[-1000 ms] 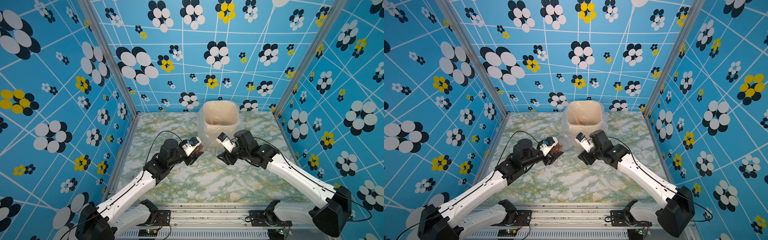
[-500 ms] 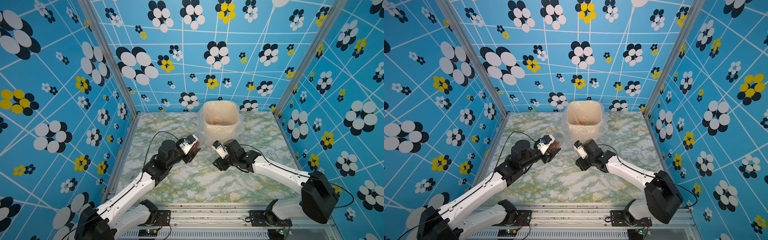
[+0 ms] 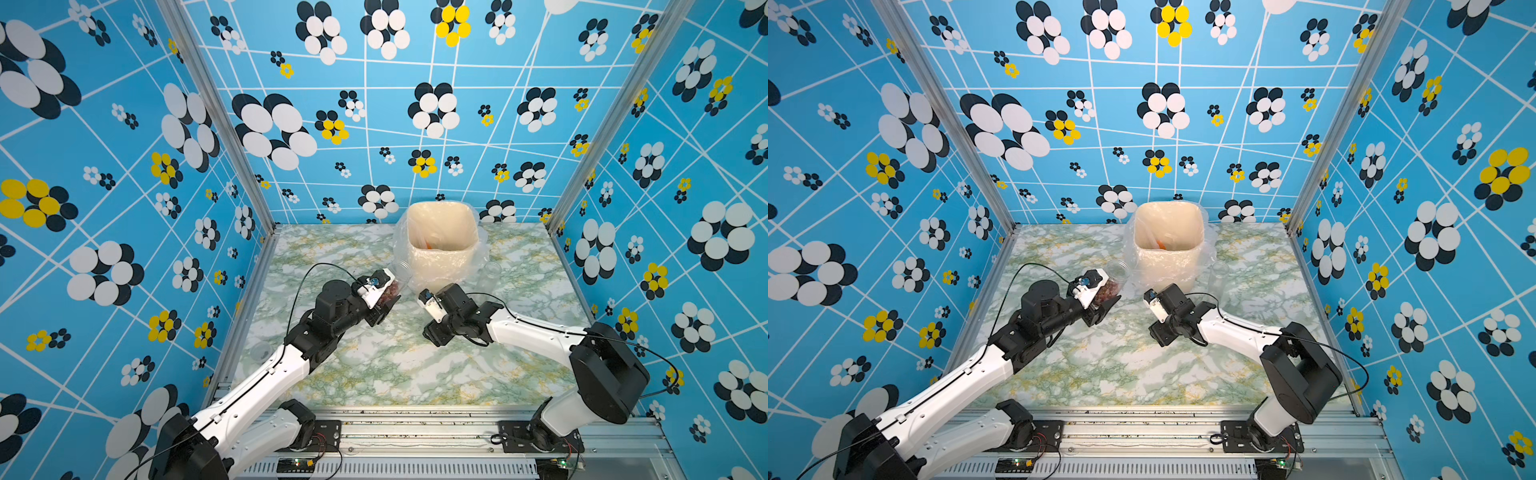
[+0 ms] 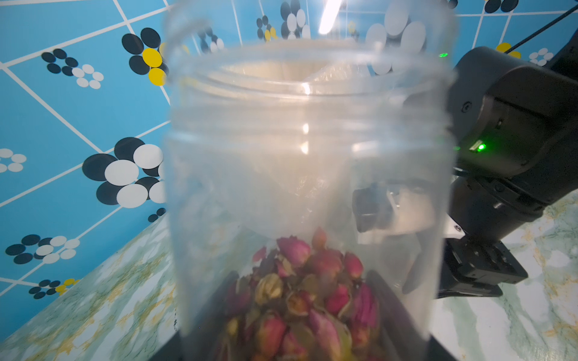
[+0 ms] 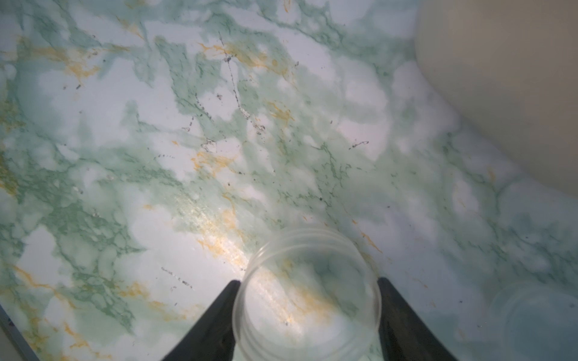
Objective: Empty the moldy dried flower tea in the jars
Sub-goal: Place the lid at the center of the board.
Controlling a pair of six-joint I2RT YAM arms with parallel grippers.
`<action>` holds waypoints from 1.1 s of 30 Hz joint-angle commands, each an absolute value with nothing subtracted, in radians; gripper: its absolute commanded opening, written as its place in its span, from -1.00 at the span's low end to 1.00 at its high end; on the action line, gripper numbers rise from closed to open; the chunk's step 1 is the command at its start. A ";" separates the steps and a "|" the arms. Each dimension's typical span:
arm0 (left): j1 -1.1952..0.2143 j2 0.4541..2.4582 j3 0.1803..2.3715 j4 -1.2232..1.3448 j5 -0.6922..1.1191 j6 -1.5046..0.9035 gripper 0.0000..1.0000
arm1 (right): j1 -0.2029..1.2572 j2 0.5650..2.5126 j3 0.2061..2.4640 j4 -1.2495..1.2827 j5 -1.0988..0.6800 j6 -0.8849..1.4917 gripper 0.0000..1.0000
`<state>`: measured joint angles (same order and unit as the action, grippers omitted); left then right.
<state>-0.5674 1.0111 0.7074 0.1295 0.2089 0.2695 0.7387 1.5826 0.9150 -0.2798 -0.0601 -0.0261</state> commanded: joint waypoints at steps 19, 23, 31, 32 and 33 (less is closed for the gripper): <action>-0.551 1.005 0.700 0.183 0.216 0.251 -0.69 | 0.844 1.722 0.965 -0.293 -0.055 -0.019 -0.10; -0.551 1.007 0.701 0.183 0.215 0.253 -0.69 | 0.853 1.741 0.979 -0.308 -0.046 -0.018 -0.07; -0.549 1.006 0.700 0.186 0.216 0.252 -0.68 | 0.863 1.759 1.021 -0.372 -0.049 -0.016 0.19; -0.549 1.006 0.698 0.185 0.218 0.251 -0.69 | 0.866 1.761 1.024 -0.375 -0.049 -0.016 0.25; -0.548 1.007 0.698 0.185 0.217 0.252 -0.69 | 0.868 1.760 1.024 -0.376 -0.049 -0.015 0.31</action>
<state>-0.5621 1.0115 0.7078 0.1501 0.2092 0.2691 0.8551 1.7451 1.0069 -0.3176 -0.0563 -0.0235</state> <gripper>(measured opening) 0.659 0.657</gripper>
